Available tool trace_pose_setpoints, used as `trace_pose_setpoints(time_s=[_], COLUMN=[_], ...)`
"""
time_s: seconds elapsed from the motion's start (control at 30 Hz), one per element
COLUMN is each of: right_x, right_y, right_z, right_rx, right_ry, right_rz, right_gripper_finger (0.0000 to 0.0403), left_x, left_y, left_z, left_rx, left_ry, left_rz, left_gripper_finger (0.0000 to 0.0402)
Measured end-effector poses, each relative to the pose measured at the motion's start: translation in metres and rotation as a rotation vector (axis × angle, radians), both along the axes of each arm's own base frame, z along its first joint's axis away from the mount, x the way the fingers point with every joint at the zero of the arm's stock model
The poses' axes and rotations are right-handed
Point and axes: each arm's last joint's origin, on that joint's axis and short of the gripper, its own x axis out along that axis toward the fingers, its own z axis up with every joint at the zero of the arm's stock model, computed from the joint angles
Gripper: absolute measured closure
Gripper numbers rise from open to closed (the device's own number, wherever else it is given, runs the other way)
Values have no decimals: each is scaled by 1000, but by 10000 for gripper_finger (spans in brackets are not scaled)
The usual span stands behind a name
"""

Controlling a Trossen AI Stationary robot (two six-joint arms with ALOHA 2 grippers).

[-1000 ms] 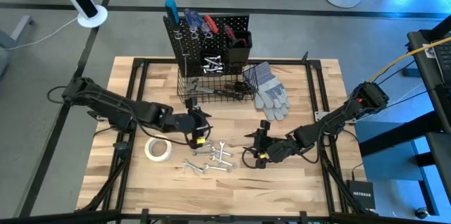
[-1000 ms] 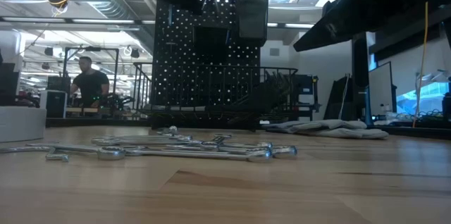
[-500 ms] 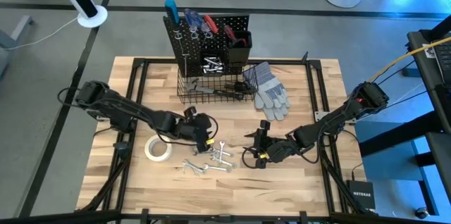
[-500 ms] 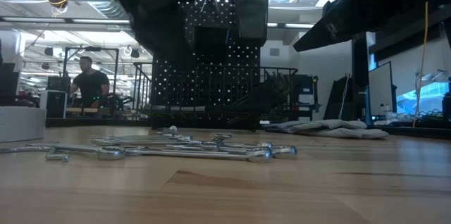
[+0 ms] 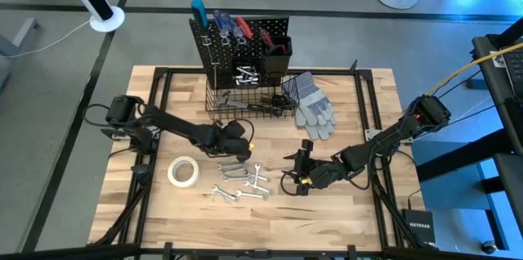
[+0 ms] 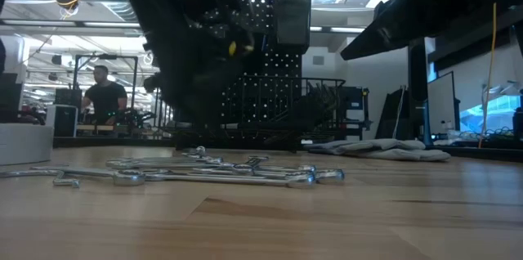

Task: Hang tools onto peg board
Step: Put the socket adapter into the left black bin on the peg board

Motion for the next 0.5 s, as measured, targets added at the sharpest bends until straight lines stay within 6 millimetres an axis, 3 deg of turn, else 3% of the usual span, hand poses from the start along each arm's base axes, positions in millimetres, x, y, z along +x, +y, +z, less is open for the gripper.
trace_pose_setpoints(time_s=[0.5], right_x=[0], right_y=[0], right_z=[0], right_rx=[4], right_ry=[5], right_rz=[5], right_gripper_finger=[187], left_x=[3], left_y=[21], left_z=[-21], left_rx=[27], left_ry=[59], left_rz=[110], left_gripper_finger=[219])
